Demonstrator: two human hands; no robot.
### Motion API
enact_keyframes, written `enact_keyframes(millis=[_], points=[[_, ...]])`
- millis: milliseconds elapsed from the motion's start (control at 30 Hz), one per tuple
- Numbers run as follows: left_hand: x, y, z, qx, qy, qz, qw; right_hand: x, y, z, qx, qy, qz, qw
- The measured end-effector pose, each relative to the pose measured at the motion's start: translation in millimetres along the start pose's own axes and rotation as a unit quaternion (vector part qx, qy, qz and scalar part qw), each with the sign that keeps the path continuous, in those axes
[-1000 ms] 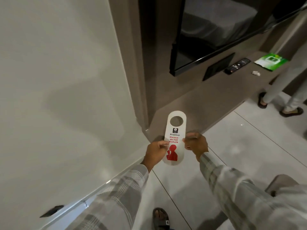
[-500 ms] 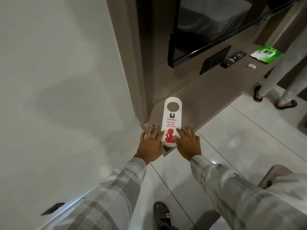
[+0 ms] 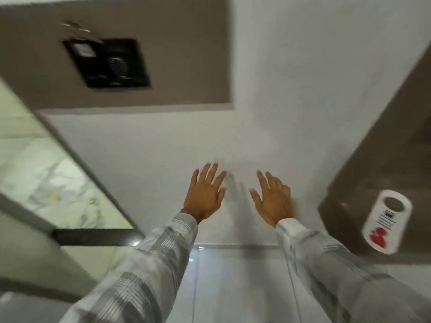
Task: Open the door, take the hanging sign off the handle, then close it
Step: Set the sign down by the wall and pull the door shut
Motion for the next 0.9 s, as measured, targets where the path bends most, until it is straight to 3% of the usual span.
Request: enact_keyframes(millis=[167,300,533,667,800,900], points=[[149,-95,-115,-0.117,0.071,-0.139,0.981,192,35,-44,-0.057,0.046,-0.168,0.983],[234,-215,-205,-0.221,0.155,-0.275,0.923,356,29,-90,-0.107,0.078,-0.319,0.938],[290,-366,-282,-0.319,0.237,-0.395,0.828,569,-22,-182,-0.198,0.096,-0.526,0.821],[315,-410,-291,-0.362,0.190,-0.491,0.770,638,-43,-219,-0.248,0.084,-0.574,0.775],[344,-416,-281,-0.300,0.103,-0.531,0.786,692,-61,-246,-0.298,0.060,-0.637,0.709],[358,-413,-270,-0.275,0.067,-0.523,0.804,712,-52,-253,-0.321,0.064,-0.646,0.689]])
Point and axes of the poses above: each hand's wrist, its own y-axis towards the middle knuckle, its own z-axis out of the palm, x = y × z, the point moved 4 cm from there along y, towards the middle knuckle, and after that the axes turned 6 degrees about -y, right-handed, at the moved point
